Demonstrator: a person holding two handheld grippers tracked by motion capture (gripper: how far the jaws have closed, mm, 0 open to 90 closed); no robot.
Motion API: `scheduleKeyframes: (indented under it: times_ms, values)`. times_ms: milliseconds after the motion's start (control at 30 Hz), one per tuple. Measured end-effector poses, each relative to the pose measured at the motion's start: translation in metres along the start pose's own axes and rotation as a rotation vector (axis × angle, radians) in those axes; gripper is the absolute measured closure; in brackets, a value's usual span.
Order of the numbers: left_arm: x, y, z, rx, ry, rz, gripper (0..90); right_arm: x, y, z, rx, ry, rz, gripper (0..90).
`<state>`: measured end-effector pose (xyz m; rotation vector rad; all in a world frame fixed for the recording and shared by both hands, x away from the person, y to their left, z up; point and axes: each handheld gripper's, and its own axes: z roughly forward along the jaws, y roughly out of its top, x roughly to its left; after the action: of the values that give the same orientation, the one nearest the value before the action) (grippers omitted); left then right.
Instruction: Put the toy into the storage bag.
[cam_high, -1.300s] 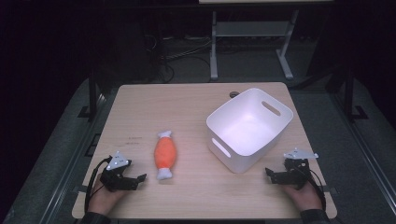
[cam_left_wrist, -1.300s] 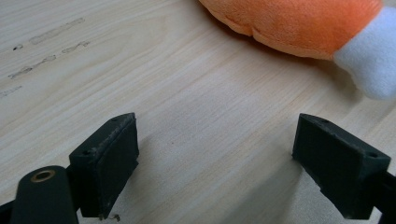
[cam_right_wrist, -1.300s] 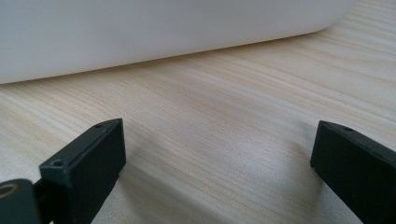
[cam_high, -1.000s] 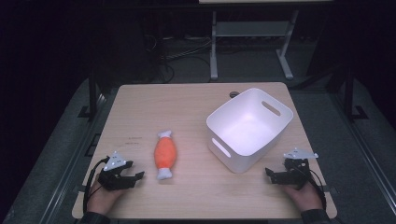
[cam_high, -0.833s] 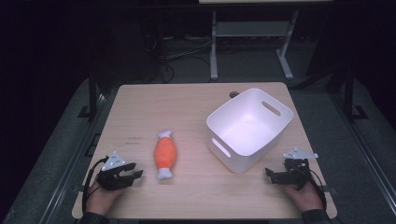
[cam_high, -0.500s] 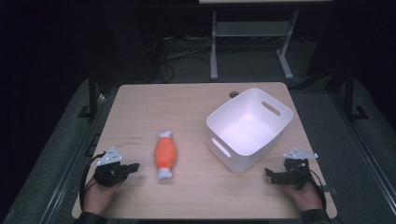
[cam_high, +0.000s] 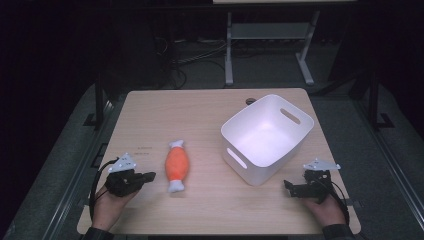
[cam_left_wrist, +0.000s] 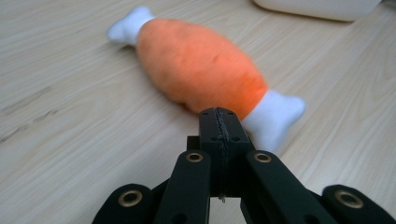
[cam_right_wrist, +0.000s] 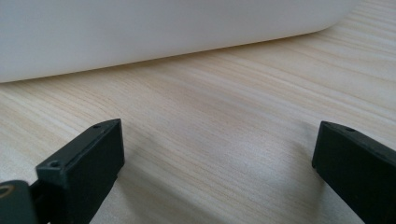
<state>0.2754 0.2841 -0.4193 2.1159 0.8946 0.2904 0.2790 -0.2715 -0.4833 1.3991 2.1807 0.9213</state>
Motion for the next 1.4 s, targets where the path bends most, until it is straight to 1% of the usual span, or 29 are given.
scheduleKeyframes:
  times_ms: [67, 167, 267, 333, 400, 433, 467, 500, 533, 600, 700, 733, 767, 800, 867, 933, 1000, 1067, 1100, 1133, 1233, 1300, 1333, 1367, 1400]
  values:
    - [-0.003, 0.004, 0.003, 0.001, -0.004, 0.010, 89.6, 0.000, 0.000, 0.000, 0.000, 0.000, 0.000, 1.7]
    - [-0.005, 0.008, 0.005, 0.003, -0.009, 0.014, 89.6, 0.000, 0.000, 0.000, 0.000, 0.000, 0.000, 1.7]
    - [-0.008, 0.013, 0.007, -0.009, -0.016, 0.016, 89.6, 0.000, 0.000, 0.000, 0.000, 0.000, 0.000, 1.7]
    - [-0.010, 0.018, 0.010, -0.015, -0.027, 0.023, 89.5, 0.000, 0.000, 0.000, 0.000, 0.000, 0.000, 1.7]
    - [-0.011, 0.020, 0.012, -0.014, -0.032, 0.025, 89.5, 0.000, 0.000, 0.000, 0.000, 0.000, 0.000, 1.7]
    - [-0.014, 0.023, 0.015, -0.013, -0.041, 0.035, 89.5, 0.000, 0.000, 0.000, 0.000, 0.000, 0.000, 1.7]
    - [-0.014, 0.023, 0.015, -0.013, -0.041, 0.035, 89.5, 0.000, 0.000, 0.000, 0.000, 0.000, 0.000, 1.7]
    - [-0.016, 0.025, 0.017, -0.011, -0.045, 0.039, 89.5, 0.000, 0.000, 0.000, 0.000, 0.000, 0.000, 1.7]
    - [-0.019, 0.028, 0.022, -0.011, -0.059, 0.046, 89.5, 0.000, 0.000, 0.000, 0.000, 0.000, 0.000, 1.7]
    - [-0.021, 0.029, 0.024, -0.011, -0.065, 0.047, 89.5, 0.000, 0.000, 0.000, 0.000, 0.000, 0.000, 1.7]
    - [-0.026, 0.033, 0.032, -0.007, -0.080, 0.061, 88.5, 0.000, 0.000, 0.000, 0.000, 0.000, 0.000, 1.7]
    - [-0.030, 0.035, 0.037, -0.003, -0.087, 0.074, 87.9, 0.000, 0.000, 0.000, 0.000, 0.000, 0.000, 1.7]
    - [-0.030, 0.035, 0.037, -0.003, -0.087, 0.074, 87.5, 0.000, 0.000, 0.000, 0.000, 0.000, 0.000, 1.7]
    - [-0.035, 0.037, 0.043, 0.004, -0.097, 0.085, 87.1, 0.000, 0.000, 0.000, 0.000, 0.000, 0.000, 1.7]
    - [-0.037, 0.037, 0.045, 0.008, -0.099, 0.088, 86.2, 0.000, 0.000, 0.000, 0.000, 0.000, 0.000, 1.7]
    - [-0.042, 0.036, 0.051, 0.031, -0.100, 0.111, 86.2, 0.000, 0.000, 0.000, 0.000, 0.000, 0.000, 1.7]
    - [-0.043, 0.036, 0.051, 0.034, -0.096, 0.115, 86.4, 0.000, 0.000, 0.000, 0.000, 0.000, 0.000, 1.7]
    - [-0.044, 0.036, 0.052, 0.029, -0.094, 0.108, 89.4, 0.000, 0.000, 0.000, 0.000, 0.000, 0.000, 1.7]
    - [-0.044, 0.036, 0.052, 0.029, -0.094, 0.108, 89.5, 0.000, 0.000, 0.000, 0.000, 0.000, 0.000, 1.7]
    - [-0.044, 0.035, 0.054, 0.024, -0.098, 0.091, 89.5, 0.000, 0.000, 0.000, 0.000, 0.000, 0.000, 1.7]
    - [-0.043, 0.033, 0.056, 0.027, -0.109, 0.082, 89.5, 0.000, 0.000, 0.000, 0.000, 0.000, 0.000, 1.7]
    - [-0.044, 0.032, 0.059, 0.037, -0.117, 0.086, 89.5, 0.000, 0.000, 0.000, 0.000, 0.000, 0.000, 1.7]
    - [-0.045, 0.031, 0.061, 0.049, -0.116, 0.094, 89.5, 0.000, 0.000, 0.000, 0.000, 0.000, 0.000, 1.7]
    - [-0.046, 0.030, 0.062, 0.055, -0.113, 0.093, 89.5, 0.000, 0.000, 0.000, 0.000, 0.000, 0.000, 1.7]
    - [-0.046, 0.029, 0.065, 0.081, -0.108, 0.109, 89.5, 0.000, 0.000, 0.000, 0.000, 0.000, 0.000, 1.7]
